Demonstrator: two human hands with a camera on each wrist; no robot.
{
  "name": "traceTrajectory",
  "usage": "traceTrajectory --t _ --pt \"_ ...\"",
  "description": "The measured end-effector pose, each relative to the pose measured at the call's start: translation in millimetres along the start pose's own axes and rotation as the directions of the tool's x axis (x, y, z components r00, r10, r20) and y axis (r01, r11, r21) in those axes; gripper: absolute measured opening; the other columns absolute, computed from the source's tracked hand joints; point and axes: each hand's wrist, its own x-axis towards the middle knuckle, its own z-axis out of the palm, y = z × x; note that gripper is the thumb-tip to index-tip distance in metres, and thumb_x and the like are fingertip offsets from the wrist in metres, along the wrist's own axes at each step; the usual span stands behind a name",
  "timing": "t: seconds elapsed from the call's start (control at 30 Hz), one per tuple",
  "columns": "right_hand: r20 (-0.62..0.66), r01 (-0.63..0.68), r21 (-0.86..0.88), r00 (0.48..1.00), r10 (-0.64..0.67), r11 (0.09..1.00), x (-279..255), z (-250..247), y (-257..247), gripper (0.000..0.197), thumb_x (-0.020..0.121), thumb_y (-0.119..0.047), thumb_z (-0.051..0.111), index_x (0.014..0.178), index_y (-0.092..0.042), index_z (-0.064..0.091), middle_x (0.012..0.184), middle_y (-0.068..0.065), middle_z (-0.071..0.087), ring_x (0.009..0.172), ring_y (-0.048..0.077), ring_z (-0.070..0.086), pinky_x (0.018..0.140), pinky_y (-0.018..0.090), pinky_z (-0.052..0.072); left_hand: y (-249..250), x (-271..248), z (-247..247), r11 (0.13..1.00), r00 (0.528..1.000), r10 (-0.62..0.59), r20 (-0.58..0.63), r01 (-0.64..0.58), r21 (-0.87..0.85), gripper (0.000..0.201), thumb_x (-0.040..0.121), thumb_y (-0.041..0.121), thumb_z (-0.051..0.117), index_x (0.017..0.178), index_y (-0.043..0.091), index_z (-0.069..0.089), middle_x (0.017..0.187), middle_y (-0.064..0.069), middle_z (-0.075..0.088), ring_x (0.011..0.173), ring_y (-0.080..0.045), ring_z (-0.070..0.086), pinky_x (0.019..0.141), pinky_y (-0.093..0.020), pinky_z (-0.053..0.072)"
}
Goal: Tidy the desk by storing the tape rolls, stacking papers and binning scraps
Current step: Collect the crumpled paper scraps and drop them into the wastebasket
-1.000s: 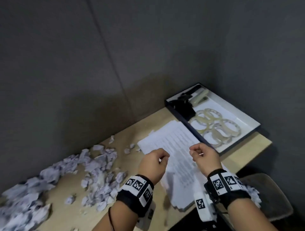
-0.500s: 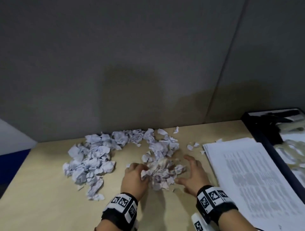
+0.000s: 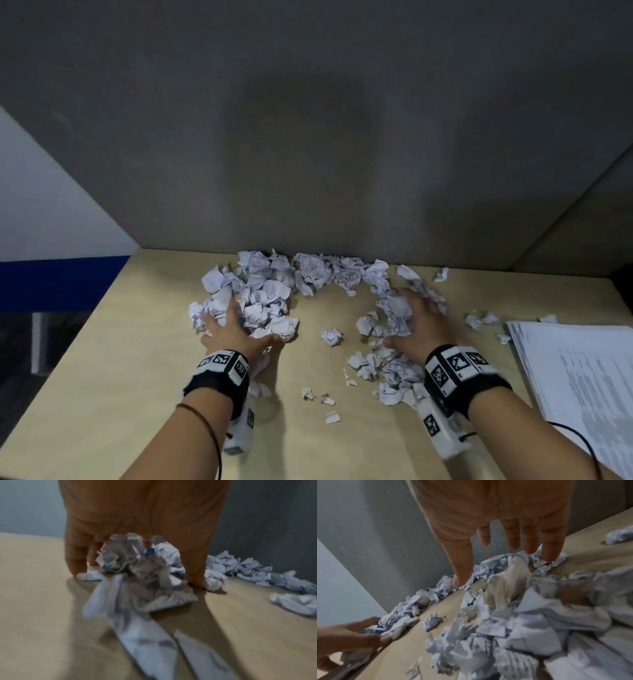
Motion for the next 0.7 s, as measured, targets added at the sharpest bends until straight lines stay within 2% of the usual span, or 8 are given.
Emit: traceTrajectory --t 0.1,0.23,0.33,0.43,0.5,0.57,0.63,0.7 --pt "-0.017 -0.003 0.017 1.000 0.003 1.000 2.3 5.7 2.0 0.101 0.066 -0.025 0.085 0.147 -0.028 0.024 0.152 0.006 0.026 0.138 0.024 0.031 0.109 0.029 0.029 3.4 0.1 11.0 0.997 0.998 0.058 0.009 -0.058 0.055 0.079 0.065 0.054 0.075 0.131 0.033 0.037 0.139 -0.015 0.027 0.123 -0.040 0.033 0.095 -0.046 0.043" --pt "-0.009 -0.003 -0.037 1.000 0.003 0.999 10.0 10.5 7.4 0.107 0.064 -0.032 0.085 0.147 -0.033 0.020 0.154 0.006 0.020 0.141 0.024 0.024 0.113 0.031 0.028 17.3 -10.2 25.1 0.989 0.989 0.147 -0.003 -0.147 0.004 0.049 0.076 0.023 0.068 0.120 0.024 0.047 0.119 -0.013 0.035 0.108 -0.036 0.041 0.087 -0.043 0.046" --pt "0.132 0.048 -0.195 0.991 -0.022 0.980 19.1 14.8 7.3 0.117 0.059 -0.047 0.084 0.148 -0.043 0.007 0.159 0.002 0.001 0.147 0.023 0.005 0.117 0.039 0.021 29.0 -19.0 33.1 0.980 0.979 0.194 0.060 -0.190 -0.061 0.045 0.076 0.020 0.067 0.117 0.023 0.050 0.117 -0.013 0.037 0.107 -0.036 0.045 0.087 -0.042 0.048" --pt "0.260 0.093 -0.350 0.965 0.001 0.932 24.1 23.4 2.5 0.120 0.054 -0.054 0.082 0.145 -0.048 0.004 0.158 0.001 -0.010 0.146 0.032 -0.001 0.116 0.049 0.020 37.2 -26.3 36.3 0.964 0.967 0.241 0.079 -0.229 -0.135 0.042 0.074 0.029 0.069 0.112 0.019 0.057 0.111 -0.014 0.044 0.105 -0.037 0.050 0.088 -0.040 0.048" --pt "0.277 0.109 -0.419 0.961 0.012 0.901 25.0 26.9 -1.9 0.108 0.059 -0.048 0.082 0.143 -0.048 0.013 0.157 0.003 -0.003 0.143 0.039 0.004 0.113 0.054 0.025 41.7 -31.9 37.5 0.950 0.959 0.277 0.058 -0.264 -0.166 0.038 0.073 0.032 0.070 0.106 0.016 0.060 0.104 -0.013 0.047 0.099 -0.036 0.053 0.085 -0.039 0.049" --pt "0.233 0.120 -0.433 0.972 -0.018 0.893 25.0 27.3 -6.0 0.082 0.071 -0.034 0.077 0.137 -0.042 0.029 0.152 0.007 0.008 0.138 0.041 0.016 0.109 0.050 0.032 45.8 -38.1 36.4 0.937 0.952 0.303 0.036 -0.291 -0.194 0.035 0.073 0.032 0.069 0.103 0.014 0.061 0.099 -0.012 0.048 0.095 -0.035 0.053 0.080 -0.035 0.049" --pt "0.190 0.134 -0.439 0.980 -0.054 0.888 25.0 27.3 -9.0 0.058 0.082 -0.017 0.065 0.131 -0.034 0.039 0.150 0.012 0.012 0.134 0.040 0.023 0.108 0.044 0.033 48.9 -42.8 34.1 0.926 0.945 0.326 0.020 -0.315 -0.209 0.036 0.075 0.030 0.069 0.107 0.014 0.063 0.101 -0.013 0.050 0.096 -0.035 0.054 0.080 -0.034 0.047" --pt "0.176 0.135 -0.452 0.983 -0.060 0.882 25.1 27.6 -10.9 0.047 0.087 -0.009 0.056 0.127 -0.030 0.043 0.149 0.014 0.015 0.131 0.040 0.030 0.106 0.042 0.036 51.3 -47.5 31.4 0.918 0.941 0.338 0.009 -0.328 -0.221 0.040 0.078 0.029 0.069 0.114 0.014 0.062 0.106 -0.014 0.052 0.100 -0.034 0.054 0.084 -0.033 0.045"
